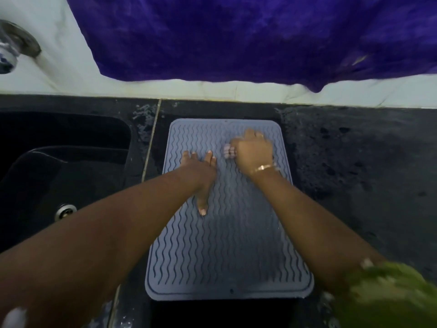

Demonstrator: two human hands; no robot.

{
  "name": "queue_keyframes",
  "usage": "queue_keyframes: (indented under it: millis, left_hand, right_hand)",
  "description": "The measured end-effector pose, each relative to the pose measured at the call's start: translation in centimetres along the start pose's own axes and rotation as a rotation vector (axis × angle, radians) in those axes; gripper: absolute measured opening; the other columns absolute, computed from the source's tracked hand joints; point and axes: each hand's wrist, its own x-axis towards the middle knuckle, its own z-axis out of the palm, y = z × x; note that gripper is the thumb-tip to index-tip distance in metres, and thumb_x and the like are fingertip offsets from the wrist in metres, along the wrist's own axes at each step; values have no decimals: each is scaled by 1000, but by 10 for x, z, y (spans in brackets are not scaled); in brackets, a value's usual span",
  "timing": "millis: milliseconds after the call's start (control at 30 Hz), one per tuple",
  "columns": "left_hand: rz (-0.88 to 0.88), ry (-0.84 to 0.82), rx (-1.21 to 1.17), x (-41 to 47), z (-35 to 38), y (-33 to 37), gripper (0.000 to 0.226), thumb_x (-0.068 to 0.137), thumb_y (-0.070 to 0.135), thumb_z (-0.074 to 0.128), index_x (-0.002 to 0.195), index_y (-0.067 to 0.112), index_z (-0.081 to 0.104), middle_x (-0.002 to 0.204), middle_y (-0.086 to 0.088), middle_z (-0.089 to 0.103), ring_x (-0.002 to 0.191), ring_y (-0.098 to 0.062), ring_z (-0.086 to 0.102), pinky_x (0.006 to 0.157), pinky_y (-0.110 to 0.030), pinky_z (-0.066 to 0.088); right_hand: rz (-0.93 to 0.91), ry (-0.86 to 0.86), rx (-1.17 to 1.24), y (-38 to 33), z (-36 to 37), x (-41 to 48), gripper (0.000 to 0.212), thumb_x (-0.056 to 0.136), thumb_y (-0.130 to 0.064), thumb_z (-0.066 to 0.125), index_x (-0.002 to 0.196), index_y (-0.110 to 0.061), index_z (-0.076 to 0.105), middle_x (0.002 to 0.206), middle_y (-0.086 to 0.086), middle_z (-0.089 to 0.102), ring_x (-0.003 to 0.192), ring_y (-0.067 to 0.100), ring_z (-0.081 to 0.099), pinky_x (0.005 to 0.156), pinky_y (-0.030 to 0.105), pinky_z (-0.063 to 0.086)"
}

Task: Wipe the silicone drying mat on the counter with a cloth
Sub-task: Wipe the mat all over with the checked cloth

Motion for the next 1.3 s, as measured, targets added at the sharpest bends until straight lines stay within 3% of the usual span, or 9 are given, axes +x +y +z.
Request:
queue_keyframes:
  millis: [200, 367, 500, 767, 900, 1000, 1100, 1200, 1300]
  left_hand:
    - [-12, 20, -50, -3, 0, -2, 147, 53, 57, 84, 149, 13, -18, 158, -6, -21, 145, -38, -9, 114, -56, -4]
    - [-7, 47, -55, -9, 3, -4, 145, 57, 57, 82, 149, 11, -19, 158, -7, -21, 146, -36, -8, 114, -59, -3]
    - [-7, 78, -23, -14, 4, 4, 138, 61, 48, 84, 151, 9, -14, 159, -8, -17, 146, -36, -2, 114, -59, -1]
    - [142, 143, 100, -28, 12, 24, 102, 78, 24, 76, 153, 16, 7, 161, -3, -1, 147, -25, 10, 116, -47, 15]
    - [133, 92, 120, -29, 10, 21, 111, 77, 33, 76, 153, 19, -4, 160, 1, -11, 148, -21, 4, 116, -50, 12]
    - [125, 134, 168, -26, 12, 21, 112, 77, 38, 76, 153, 19, -5, 161, 3, -9, 148, -21, 7, 115, -52, 10]
    - [94, 218, 126, -27, 16, 28, 98, 80, 33, 74, 153, 20, 9, 160, 4, 8, 145, -22, 19, 116, -46, 12]
    - [55, 301, -6, -31, 41, 32, 47, 95, 24, 53, 139, 10, 44, 133, -3, 54, 124, -22, 47, 102, -31, 37]
    - [186, 319, -129, -43, 57, 28, 54, 100, 15, 41, 151, 12, 21, 156, -5, 26, 142, -25, 27, 114, -33, 25]
  right_hand:
    - [-28, -133, -48, -12, -6, -20, 32, 88, -22, 57, 119, -23, 62, 133, 11, 45, 122, 34, 44, 99, 47, 34]
    - [-180, 117, 14, -13, 2, -124, 19, 64, -25, 58, 76, -27, 72, 82, 1, 66, 72, 26, 64, 69, 37, 48]
    - [-197, 37, -1, -13, 3, -154, 34, 44, -24, 78, 77, -33, 74, 78, -1, 66, 65, 24, 64, 60, 33, 50]
    - [42, -159, -20, -8, -12, -66, 37, 81, -19, 68, 117, -23, 62, 126, 11, 50, 117, 34, 48, 96, 46, 41]
    - [-75, -113, -37, -14, -2, -116, 29, 83, -23, 64, 113, -22, 64, 117, 9, 56, 105, 30, 56, 86, 42, 46]
    - [-139, 3, -53, -19, -3, -170, 31, 49, -27, 81, 80, -28, 74, 83, 2, 66, 68, 24, 64, 60, 35, 51]
    - [-214, 3, 23, -16, 2, -212, 43, 35, -28, 82, 77, -33, 74, 75, 1, 63, 61, 23, 63, 55, 31, 49]
    - [-203, -40, 215, -9, 8, -214, 40, 44, -22, 83, 81, -34, 74, 74, 2, 59, 60, 25, 60, 52, 30, 50]
    - [-80, -33, 257, -3, 3, -173, 29, 64, -13, 79, 87, -30, 72, 86, 4, 60, 77, 24, 58, 64, 32, 55]
